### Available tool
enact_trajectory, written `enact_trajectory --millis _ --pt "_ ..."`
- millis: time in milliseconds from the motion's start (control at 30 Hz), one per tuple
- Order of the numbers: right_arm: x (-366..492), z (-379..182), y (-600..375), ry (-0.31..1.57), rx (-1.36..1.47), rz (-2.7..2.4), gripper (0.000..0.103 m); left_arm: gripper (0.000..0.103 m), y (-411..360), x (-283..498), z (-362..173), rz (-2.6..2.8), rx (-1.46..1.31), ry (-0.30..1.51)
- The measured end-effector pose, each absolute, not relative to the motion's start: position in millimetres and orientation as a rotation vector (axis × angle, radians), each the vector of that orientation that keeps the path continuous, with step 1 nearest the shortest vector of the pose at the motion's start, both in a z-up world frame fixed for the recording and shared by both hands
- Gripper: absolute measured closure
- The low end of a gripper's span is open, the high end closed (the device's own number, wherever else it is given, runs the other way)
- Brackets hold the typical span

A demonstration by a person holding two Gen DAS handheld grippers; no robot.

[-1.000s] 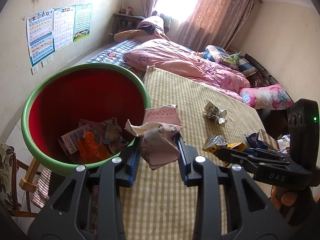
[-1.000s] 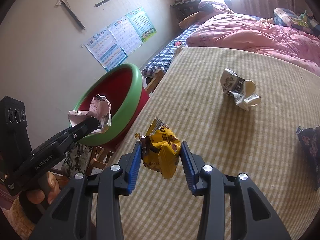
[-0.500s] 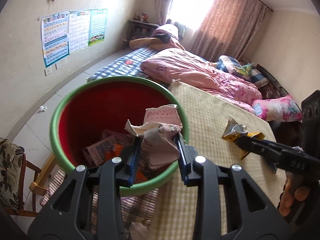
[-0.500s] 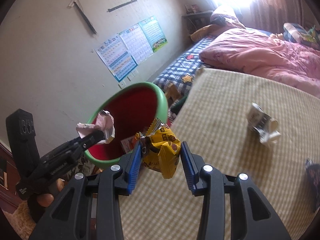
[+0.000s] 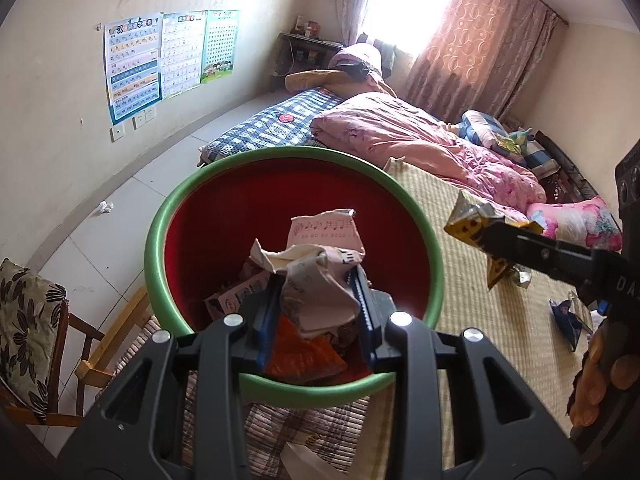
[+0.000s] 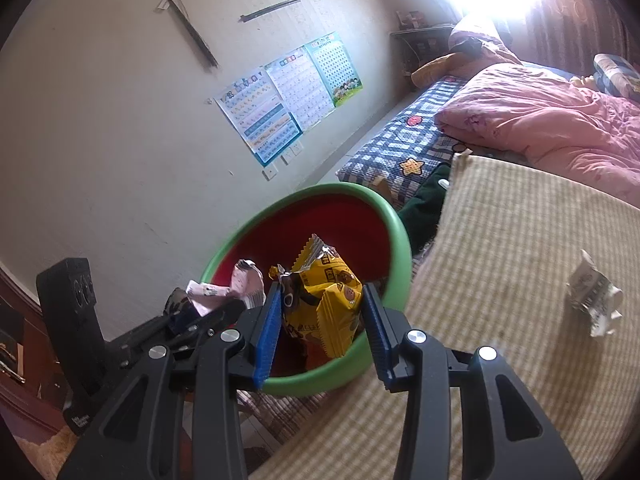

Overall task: Collect trash
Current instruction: 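Open both tools to drop the pink paper and yellow wrapper into the bucket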

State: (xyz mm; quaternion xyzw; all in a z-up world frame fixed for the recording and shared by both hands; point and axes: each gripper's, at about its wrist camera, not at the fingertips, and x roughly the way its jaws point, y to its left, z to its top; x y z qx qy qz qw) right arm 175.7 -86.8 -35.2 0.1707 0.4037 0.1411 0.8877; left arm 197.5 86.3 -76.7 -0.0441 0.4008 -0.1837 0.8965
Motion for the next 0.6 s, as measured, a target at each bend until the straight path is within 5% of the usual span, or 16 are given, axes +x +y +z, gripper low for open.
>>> enact_trajectory --millis 100,133,233,600 --pt "181 -33 -84 0.827 0.361 0.296 0.060 0.071 91 201 -78 -0.365 -0.093 0.825" --pt "182 -32 -84 0.820 0.367 0.296 0.051 0.066 93 199 -78 -0.357 -0.095 0.822" --pt "182 -29 -84 0.806 0.377 0.302 0.048 0.047 99 201 -79 -0.340 -0.113 0.815" --pt "149 -30 -123 0.798 0.392 0.249 0.041 0.042 92 199 -76 -0.335 -0.118 0.809"
